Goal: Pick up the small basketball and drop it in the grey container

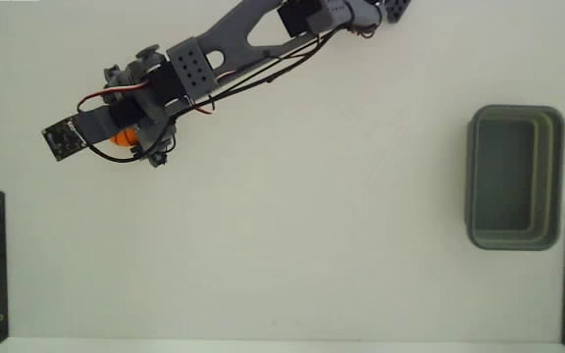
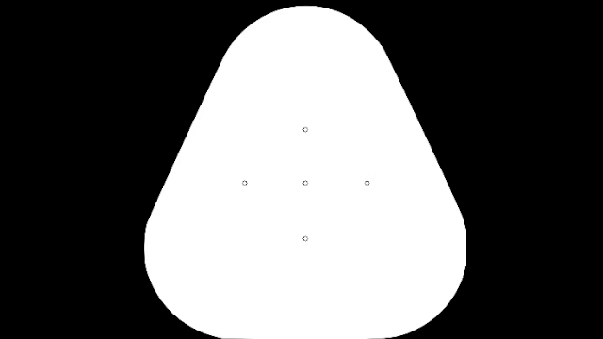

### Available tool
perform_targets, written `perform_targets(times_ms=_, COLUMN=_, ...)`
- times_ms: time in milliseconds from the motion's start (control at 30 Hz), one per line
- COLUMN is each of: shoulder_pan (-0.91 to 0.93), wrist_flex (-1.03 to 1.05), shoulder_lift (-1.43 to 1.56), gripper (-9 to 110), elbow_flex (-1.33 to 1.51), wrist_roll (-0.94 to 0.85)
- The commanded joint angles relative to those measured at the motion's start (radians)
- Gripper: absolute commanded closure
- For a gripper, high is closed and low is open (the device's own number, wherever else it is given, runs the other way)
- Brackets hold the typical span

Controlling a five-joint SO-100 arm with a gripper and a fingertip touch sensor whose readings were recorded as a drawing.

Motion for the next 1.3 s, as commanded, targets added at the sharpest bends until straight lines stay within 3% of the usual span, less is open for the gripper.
perform_targets(times_ms=0, shoulder_pan=-0.003, wrist_flex=-0.024, shoulder_lift=0.046, gripper=-3, elbow_flex=-0.004, wrist_roll=0.005)
perform_targets(times_ms=1267, shoulder_pan=-0.003, wrist_flex=-0.024, shoulder_lift=0.046, gripper=6, elbow_flex=-0.004, wrist_roll=0.005)
